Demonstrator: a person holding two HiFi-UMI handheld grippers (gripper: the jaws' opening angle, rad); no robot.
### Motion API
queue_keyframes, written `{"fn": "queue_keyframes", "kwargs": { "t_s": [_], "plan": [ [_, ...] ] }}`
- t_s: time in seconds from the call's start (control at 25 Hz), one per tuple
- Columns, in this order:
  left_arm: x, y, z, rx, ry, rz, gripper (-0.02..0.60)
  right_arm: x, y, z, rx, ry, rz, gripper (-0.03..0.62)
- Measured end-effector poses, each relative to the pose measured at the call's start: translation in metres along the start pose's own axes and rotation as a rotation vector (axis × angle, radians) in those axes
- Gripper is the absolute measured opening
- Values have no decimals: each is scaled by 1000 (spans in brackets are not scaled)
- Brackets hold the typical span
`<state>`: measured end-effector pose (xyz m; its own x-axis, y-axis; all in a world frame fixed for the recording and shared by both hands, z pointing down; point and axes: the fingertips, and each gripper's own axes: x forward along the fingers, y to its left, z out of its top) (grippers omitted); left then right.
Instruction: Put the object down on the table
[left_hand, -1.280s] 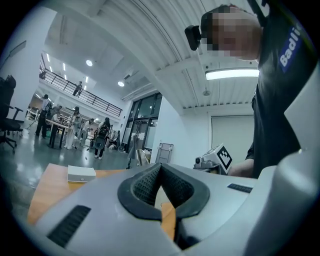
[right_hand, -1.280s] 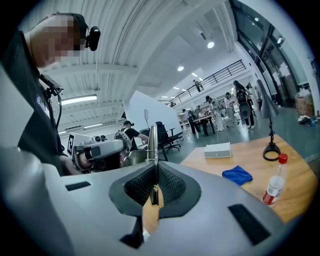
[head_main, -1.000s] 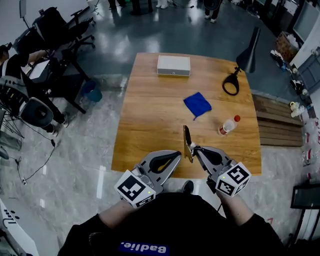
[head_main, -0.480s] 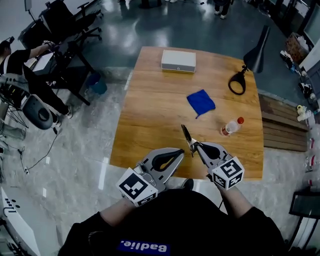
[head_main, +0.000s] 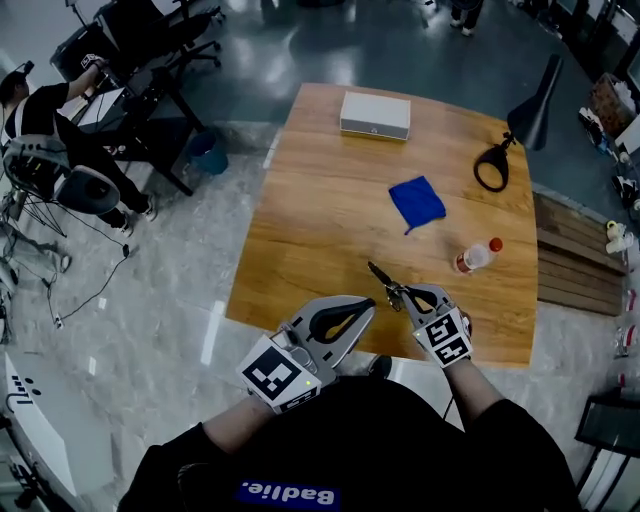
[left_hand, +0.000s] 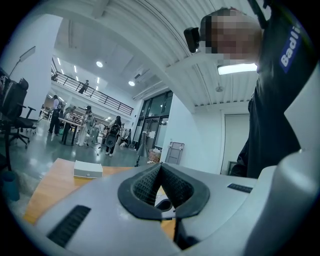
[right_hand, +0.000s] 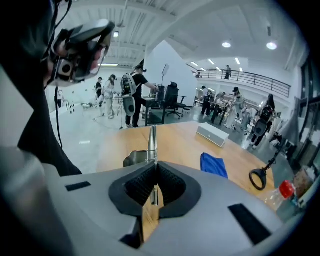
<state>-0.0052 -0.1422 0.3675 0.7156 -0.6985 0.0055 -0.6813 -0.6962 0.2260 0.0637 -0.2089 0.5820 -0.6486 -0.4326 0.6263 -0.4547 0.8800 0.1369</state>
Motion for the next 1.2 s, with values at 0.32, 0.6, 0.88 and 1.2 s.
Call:
{"fn": "queue_keyframes", "kwargs": {
  "t_s": [0.32,0.6,0.88,1.2],
  "plan": [
    [-11,2,-5,-4,14,29,8,43,2,-44,-238,197,13,6],
    [-21,6,-6,0,17,57,8,71,1,-67,-386,311,11,6],
    [-29,16,-13,-10,35,74,8,99,-8,-87,-565,425,-21,6],
    [-34,18,-17,-15,42,81,8,113,-9,-100,-693,479,-29,6]
  ]
}}
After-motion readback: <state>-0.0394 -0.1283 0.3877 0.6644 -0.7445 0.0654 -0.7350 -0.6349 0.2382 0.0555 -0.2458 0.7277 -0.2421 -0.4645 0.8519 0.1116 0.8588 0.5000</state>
